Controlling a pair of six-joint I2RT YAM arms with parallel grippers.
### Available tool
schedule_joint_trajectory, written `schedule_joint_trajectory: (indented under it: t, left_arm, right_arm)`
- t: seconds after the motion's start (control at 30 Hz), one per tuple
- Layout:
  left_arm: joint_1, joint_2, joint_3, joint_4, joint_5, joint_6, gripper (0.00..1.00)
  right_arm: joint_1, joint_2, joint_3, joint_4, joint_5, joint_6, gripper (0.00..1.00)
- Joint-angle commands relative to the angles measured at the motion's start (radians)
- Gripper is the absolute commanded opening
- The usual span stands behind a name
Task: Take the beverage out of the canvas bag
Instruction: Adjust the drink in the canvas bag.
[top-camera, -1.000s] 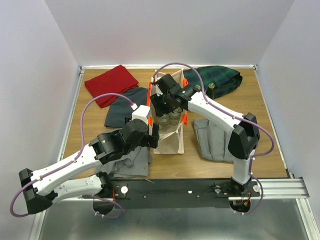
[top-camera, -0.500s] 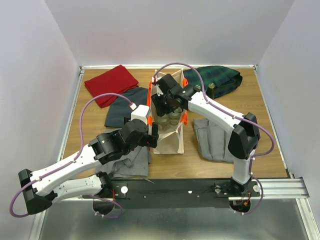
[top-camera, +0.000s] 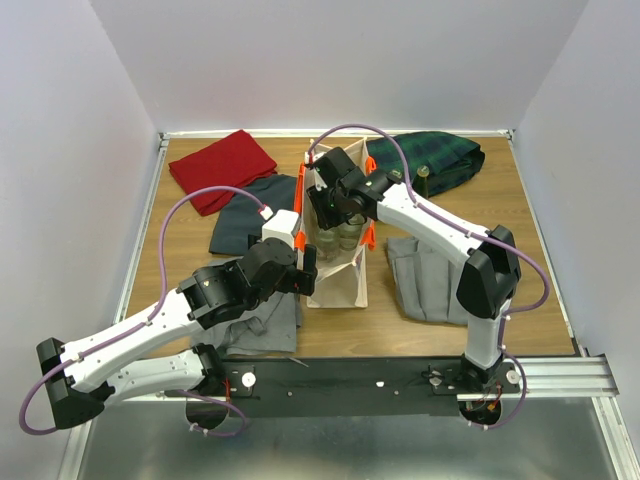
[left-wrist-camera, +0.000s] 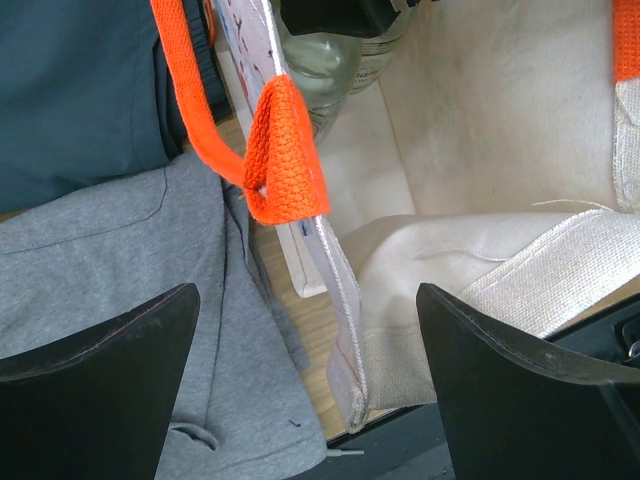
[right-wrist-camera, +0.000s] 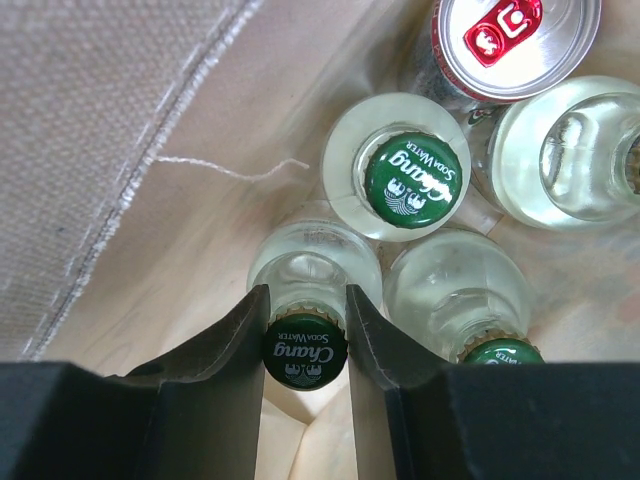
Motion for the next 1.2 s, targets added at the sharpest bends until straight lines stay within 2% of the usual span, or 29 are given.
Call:
schedule_joint_trajectory:
  t: [0.0,0.1,0.3,0.7,1.0,1.1,1.17]
  left_arm:
    - [-0.004,-0.011,-0.011,-0.035,-0.035,0.001,0.99]
    - [-0.003,-0.010,-0.011,-0.035,-0.035,0.003,0.99]
    - [-0.003,-0.011,-0.011,-0.035,-0.035,0.003,0.99]
    - [-0.004,-0.016,-0.013,-0.034,-0.034,0.001,0.99]
    - [-0.004,-0.014,-0.011,-0.032,-0.031,0.001,0.99]
    - [-0.004,-0.014,-0.014,-0.031,-0.029,0.000,0.99]
    - [-0.003,-0.014,-0.014,-0.030,-0.031,-0.002,0.99]
  right_arm:
    - [0.003,0.026,-0.022,-0.034,-0.045,0.013,0.23]
    - [0.003,0.029,-0.020,-0.041,-0.077,0.012,0.22]
    - [0.003,0.030,-0.025,-0.048,-0.079,0.010,0.42]
    - [0.003,0.036,-0.024,-0.048,-0.079,0.010,0.55]
    - [0.005,0.036,-0.027,-0.053,-0.085,0.007,0.51]
    - [0.005,0.038,-0.024,-0.057,-0.091,0.004,0.44]
    - [0.003,0.039,-0.024,-0.057,-0.097,0.001,0.33]
